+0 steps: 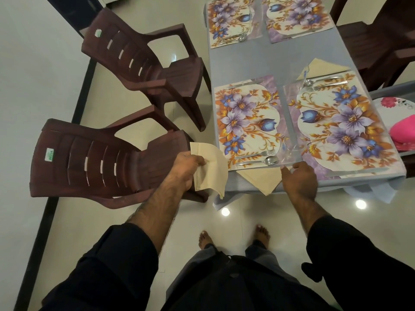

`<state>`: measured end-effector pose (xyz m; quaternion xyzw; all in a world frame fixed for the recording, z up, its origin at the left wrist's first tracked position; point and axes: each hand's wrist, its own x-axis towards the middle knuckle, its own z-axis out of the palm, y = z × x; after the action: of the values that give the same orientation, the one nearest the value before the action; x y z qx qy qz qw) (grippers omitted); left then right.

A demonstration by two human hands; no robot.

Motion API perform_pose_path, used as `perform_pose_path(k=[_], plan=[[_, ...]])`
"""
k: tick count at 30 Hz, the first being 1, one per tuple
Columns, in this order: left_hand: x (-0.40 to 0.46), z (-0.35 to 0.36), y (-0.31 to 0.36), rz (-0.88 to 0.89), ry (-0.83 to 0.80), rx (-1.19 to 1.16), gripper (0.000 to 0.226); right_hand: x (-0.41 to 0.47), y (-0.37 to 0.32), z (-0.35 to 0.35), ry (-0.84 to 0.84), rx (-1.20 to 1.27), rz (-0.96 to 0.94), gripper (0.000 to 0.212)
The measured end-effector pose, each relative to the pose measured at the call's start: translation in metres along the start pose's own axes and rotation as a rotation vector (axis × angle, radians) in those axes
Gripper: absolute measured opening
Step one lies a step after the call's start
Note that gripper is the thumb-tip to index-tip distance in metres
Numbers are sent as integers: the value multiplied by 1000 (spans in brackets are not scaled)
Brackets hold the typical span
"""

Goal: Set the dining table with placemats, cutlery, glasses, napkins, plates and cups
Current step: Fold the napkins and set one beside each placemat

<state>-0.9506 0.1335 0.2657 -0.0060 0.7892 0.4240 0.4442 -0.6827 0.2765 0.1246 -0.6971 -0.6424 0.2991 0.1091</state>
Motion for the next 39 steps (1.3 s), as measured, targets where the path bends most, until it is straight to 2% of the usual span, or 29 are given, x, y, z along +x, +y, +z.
perform_pose_path(k=[6, 9, 14, 19, 22, 29, 35, 39], plan=[[3, -1, 1, -11, -1, 2, 28, -31, 3, 22, -25, -314, -560, 39], [3, -3, 1, -17, 5, 2, 30, -46, -5, 31, -168, -508, -685, 45], [5, -10, 2, -18, 20, -15, 32, -54, -6, 25, -324, -668, -672, 51], [5, -11, 1, -22, 29, -18, 36, -46, -4, 16, -296, -644, -706, 47], [5, -9, -3, -24, 27, -9, 39, -43, -7, 18, -272, -586, -709, 52], [5, -3, -3, -17, 30, 7, 36, -54, -18, 29, -279, -686, -642, 60], [3, -8, -1, -17, 41, 21, 34, -59, -25, 34, -351, -695, -537, 74], [3, -11, -1, -19, 47, 15, 36, -61, -32, 34, -414, -738, -437, 95]])
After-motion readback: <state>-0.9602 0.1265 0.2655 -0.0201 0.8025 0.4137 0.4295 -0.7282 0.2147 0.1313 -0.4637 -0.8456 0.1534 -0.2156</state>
